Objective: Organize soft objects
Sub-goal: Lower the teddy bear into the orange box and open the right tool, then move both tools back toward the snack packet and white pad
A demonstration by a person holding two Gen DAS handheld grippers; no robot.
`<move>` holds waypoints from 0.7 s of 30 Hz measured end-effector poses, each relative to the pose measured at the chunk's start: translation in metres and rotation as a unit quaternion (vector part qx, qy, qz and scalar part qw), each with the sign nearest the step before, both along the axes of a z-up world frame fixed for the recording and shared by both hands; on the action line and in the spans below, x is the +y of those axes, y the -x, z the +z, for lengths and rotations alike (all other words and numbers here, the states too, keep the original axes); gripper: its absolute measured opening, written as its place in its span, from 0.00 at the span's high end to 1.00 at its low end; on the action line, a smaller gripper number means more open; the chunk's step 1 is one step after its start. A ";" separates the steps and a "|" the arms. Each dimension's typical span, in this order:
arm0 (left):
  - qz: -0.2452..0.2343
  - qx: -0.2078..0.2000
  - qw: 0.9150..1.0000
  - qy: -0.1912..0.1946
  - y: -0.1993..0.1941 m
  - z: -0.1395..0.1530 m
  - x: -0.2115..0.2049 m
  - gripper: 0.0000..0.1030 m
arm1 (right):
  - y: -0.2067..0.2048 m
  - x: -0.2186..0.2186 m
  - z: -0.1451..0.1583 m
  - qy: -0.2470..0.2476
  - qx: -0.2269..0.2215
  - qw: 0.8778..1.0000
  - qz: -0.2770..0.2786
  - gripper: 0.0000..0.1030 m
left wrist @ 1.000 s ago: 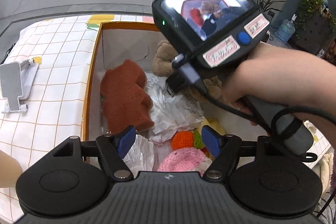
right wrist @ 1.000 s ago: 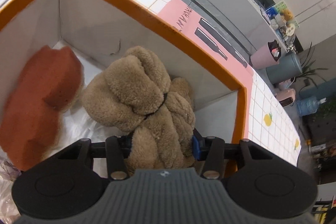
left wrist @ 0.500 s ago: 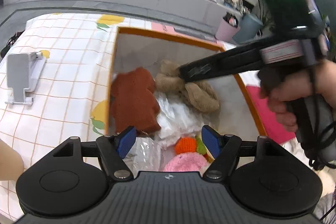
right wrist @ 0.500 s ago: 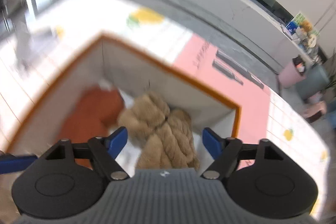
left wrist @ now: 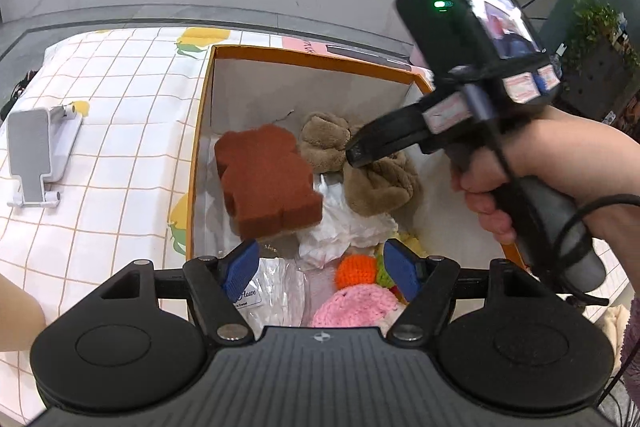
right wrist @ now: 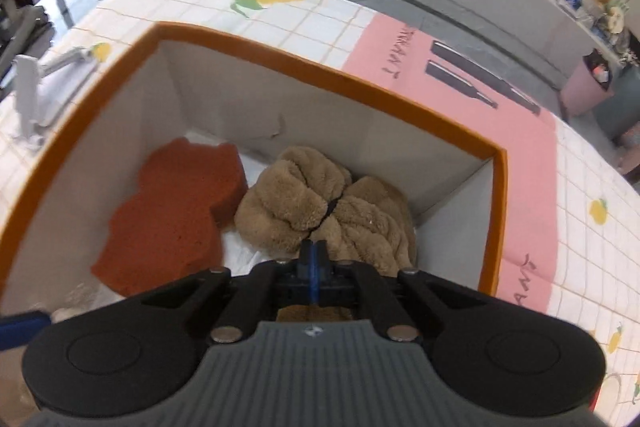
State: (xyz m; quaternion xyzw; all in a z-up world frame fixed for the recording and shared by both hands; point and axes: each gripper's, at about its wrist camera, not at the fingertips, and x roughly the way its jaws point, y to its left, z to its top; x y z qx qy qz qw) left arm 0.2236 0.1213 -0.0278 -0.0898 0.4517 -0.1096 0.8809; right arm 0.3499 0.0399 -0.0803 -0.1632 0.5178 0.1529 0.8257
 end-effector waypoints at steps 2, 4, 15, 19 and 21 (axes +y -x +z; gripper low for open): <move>0.000 0.000 1.000 -0.005 0.000 0.000 -0.001 0.19 | 0.002 0.001 0.000 0.002 -0.004 1.000 0.005 1.00; 0.003 0.002 1.000 -0.006 0.000 0.000 -0.002 0.19 | 0.008 -0.004 0.008 -0.017 -0.012 1.000 -0.004 1.00; -0.009 -0.048 0.999 0.001 0.025 0.029 -0.039 0.19 | 0.103 -0.099 0.124 -0.122 -0.143 0.982 -0.031 0.66; 0.004 -0.082 0.996 -0.026 0.045 0.045 -0.065 0.19 | 0.150 -0.141 0.146 -0.124 -0.195 0.972 -0.039 0.53; -0.001 -0.099 0.994 -0.038 0.054 0.052 -0.079 0.19 | 0.168 -0.165 0.153 -0.131 -0.206 0.969 -0.045 0.52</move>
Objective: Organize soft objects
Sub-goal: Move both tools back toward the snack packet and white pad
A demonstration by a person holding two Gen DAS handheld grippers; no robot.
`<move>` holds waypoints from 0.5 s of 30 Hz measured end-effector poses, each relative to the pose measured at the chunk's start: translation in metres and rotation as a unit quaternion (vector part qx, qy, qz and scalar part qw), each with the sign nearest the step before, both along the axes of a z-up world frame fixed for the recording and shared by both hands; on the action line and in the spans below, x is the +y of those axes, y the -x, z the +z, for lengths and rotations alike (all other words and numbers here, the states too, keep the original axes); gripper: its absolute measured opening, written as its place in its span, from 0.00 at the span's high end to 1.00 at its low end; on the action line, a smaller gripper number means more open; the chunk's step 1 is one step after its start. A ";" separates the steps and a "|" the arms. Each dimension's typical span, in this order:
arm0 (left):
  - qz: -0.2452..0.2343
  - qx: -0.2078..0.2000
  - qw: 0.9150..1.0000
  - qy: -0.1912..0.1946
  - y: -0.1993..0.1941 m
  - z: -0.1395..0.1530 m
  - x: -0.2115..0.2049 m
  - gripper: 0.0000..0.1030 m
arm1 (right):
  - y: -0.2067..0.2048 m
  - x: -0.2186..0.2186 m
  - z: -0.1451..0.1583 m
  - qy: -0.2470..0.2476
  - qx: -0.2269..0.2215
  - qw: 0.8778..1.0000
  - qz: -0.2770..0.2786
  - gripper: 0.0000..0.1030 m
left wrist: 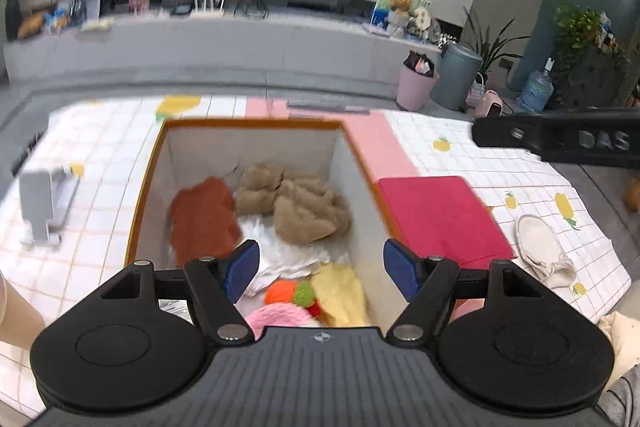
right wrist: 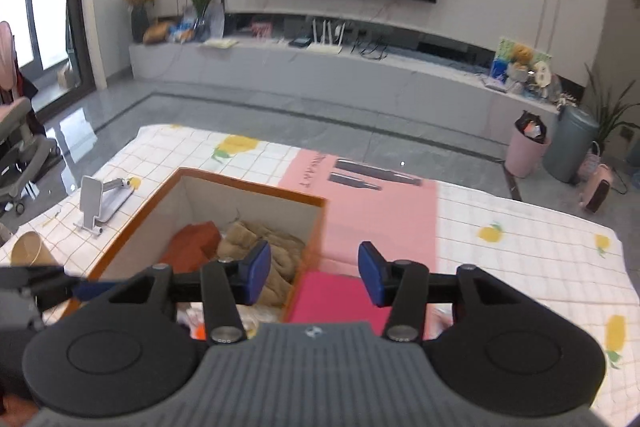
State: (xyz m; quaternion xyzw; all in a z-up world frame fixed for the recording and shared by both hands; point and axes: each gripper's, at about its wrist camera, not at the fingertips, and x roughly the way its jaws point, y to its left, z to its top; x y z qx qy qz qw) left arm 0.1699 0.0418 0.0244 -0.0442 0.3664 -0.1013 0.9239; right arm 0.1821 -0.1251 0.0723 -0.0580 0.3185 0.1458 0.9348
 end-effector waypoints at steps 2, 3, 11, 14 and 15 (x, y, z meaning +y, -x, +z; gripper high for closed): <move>-0.015 -0.013 1.000 0.006 0.010 0.010 -0.015 0.19 | 0.015 -0.026 0.005 -0.014 -0.024 0.999 -0.021 0.42; -0.016 -0.018 1.000 0.007 0.014 0.015 -0.022 0.18 | 0.021 -0.038 0.006 -0.019 -0.032 0.999 -0.029 0.31; -0.028 -0.067 0.997 0.013 0.033 0.035 -0.083 0.17 | 0.037 -0.124 -0.014 -0.030 -0.026 0.995 -0.087 0.15; -0.034 -0.061 0.997 0.024 0.031 0.032 -0.103 0.17 | 0.035 -0.148 -0.028 -0.016 -0.018 0.995 -0.095 0.13; -0.038 -0.058 0.997 0.020 0.029 0.030 -0.110 0.17 | 0.033 -0.156 -0.034 -0.016 -0.014 0.995 -0.097 0.12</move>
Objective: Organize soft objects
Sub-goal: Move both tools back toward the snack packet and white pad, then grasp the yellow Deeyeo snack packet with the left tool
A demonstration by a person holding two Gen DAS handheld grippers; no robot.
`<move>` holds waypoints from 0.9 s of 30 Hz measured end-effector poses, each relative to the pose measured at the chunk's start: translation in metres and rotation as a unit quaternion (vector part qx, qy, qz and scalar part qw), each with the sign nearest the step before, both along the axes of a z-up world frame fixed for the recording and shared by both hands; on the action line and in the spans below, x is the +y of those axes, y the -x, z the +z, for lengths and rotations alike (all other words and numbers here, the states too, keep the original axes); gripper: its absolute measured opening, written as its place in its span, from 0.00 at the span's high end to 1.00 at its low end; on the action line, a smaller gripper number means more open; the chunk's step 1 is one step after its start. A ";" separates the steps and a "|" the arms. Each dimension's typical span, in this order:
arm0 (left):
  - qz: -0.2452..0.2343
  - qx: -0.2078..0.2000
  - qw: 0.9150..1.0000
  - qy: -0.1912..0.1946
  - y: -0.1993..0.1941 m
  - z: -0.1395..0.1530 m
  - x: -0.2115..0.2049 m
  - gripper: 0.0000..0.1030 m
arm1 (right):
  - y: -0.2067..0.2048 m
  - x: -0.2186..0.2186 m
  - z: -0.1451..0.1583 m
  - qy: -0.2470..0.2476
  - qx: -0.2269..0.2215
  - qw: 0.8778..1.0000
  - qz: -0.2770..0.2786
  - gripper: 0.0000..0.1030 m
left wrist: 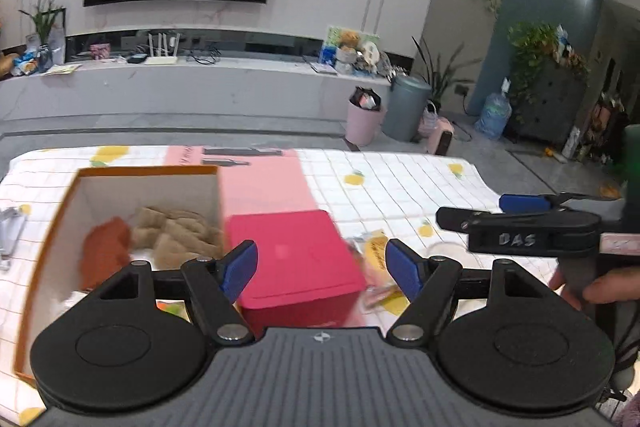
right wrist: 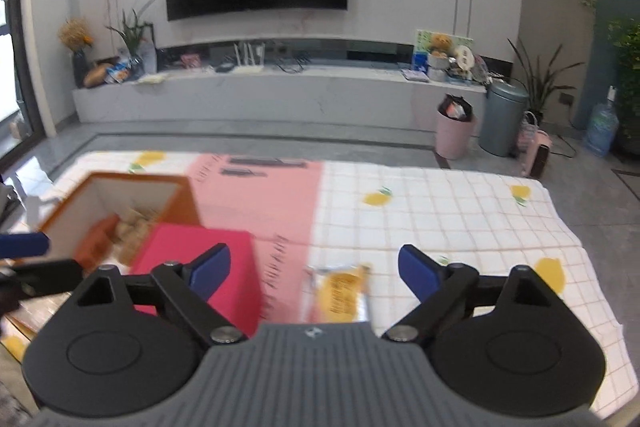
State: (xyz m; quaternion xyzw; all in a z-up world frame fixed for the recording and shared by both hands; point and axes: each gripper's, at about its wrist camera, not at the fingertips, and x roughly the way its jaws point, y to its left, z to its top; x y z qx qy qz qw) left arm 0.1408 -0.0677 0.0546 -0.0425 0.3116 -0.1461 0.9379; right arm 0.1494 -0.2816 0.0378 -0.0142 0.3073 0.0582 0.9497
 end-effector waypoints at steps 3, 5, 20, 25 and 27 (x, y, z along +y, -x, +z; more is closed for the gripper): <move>-0.007 0.011 1.000 -0.015 -0.012 -0.008 -0.025 0.17 | -0.006 -0.032 -0.025 -0.022 0.011 1.000 -0.018 0.10; -0.014 0.022 0.999 -0.029 -0.022 -0.015 -0.044 0.17 | -0.015 -0.056 -0.045 -0.040 0.035 0.997 -0.051 0.10; -0.051 0.060 0.993 -0.092 -0.082 -0.080 -0.165 0.17 | -0.073 -0.150 -0.149 -0.053 0.154 0.980 -0.113 0.07; -0.042 0.072 0.992 -0.093 -0.104 -0.100 -0.180 0.17 | -0.089 -0.145 -0.167 -0.069 0.179 0.976 -0.099 0.07; -0.041 0.081 0.991 -0.101 -0.114 -0.107 -0.185 0.17 | -0.093 -0.144 -0.168 -0.091 0.177 0.973 -0.113 0.04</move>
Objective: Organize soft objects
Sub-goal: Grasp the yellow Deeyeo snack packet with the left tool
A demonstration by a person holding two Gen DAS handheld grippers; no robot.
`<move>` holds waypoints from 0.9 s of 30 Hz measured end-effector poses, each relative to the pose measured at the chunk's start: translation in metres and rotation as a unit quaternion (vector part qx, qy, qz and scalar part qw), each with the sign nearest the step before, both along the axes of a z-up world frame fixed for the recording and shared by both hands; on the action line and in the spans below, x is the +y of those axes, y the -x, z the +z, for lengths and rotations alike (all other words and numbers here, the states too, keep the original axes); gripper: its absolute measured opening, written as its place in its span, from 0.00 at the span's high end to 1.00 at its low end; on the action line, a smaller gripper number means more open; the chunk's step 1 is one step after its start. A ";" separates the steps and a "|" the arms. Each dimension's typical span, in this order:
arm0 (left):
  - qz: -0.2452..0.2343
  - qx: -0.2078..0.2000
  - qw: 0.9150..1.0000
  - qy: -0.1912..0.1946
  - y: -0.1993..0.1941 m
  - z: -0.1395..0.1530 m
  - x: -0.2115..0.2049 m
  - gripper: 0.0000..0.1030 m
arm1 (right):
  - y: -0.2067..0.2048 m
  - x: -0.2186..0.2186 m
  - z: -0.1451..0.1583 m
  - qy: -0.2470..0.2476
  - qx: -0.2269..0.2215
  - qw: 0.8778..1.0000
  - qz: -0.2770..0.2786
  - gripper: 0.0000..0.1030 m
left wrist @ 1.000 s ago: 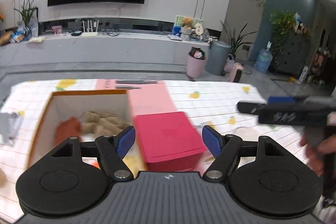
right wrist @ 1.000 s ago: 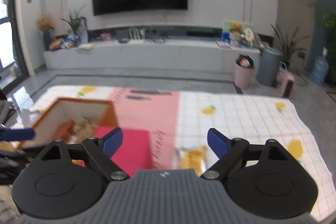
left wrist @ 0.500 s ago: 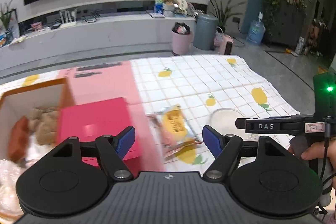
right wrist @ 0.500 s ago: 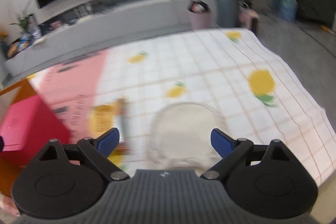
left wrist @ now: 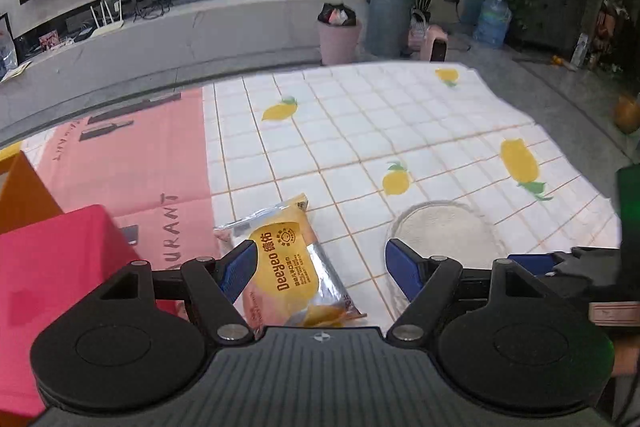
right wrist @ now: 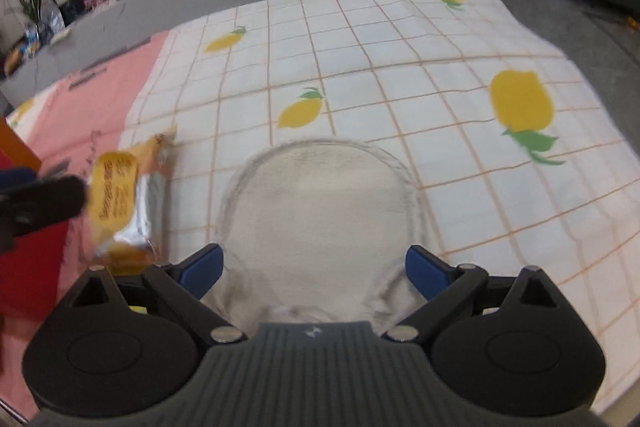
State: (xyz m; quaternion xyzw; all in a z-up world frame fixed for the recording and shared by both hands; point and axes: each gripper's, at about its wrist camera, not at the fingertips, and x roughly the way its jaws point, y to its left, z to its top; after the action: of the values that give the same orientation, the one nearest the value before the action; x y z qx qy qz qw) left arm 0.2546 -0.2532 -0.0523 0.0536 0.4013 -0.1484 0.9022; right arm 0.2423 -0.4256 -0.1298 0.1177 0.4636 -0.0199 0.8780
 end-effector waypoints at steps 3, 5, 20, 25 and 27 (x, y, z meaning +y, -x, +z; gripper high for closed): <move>0.013 0.013 1.000 -0.006 -0.011 -0.011 -0.002 0.17 | -0.008 0.005 -0.007 0.009 0.015 1.000 -0.017 0.03; 0.026 0.024 0.999 -0.009 -0.019 -0.017 -0.002 0.18 | -0.011 0.012 -0.008 0.039 0.013 0.999 -0.001 0.03; 0.029 0.020 0.999 -0.025 -0.036 -0.040 -0.013 0.17 | -0.012 0.026 -0.013 0.095 0.023 0.995 0.019 0.02; 0.034 0.002 0.998 -0.061 -0.034 -0.047 -0.020 0.15 | -0.011 0.026 -0.012 0.095 0.022 0.995 0.024 0.04; 0.045 0.000 0.997 -0.067 -0.035 -0.051 -0.019 0.14 | -0.010 0.027 -0.010 0.094 0.019 0.995 0.026 0.10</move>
State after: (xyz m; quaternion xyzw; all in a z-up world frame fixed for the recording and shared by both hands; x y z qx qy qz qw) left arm 0.2896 -0.2719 -0.1032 0.0959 0.4122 -0.0802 0.9025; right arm 0.2519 -0.3989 -0.1396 0.0217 0.4793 -0.0429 0.8763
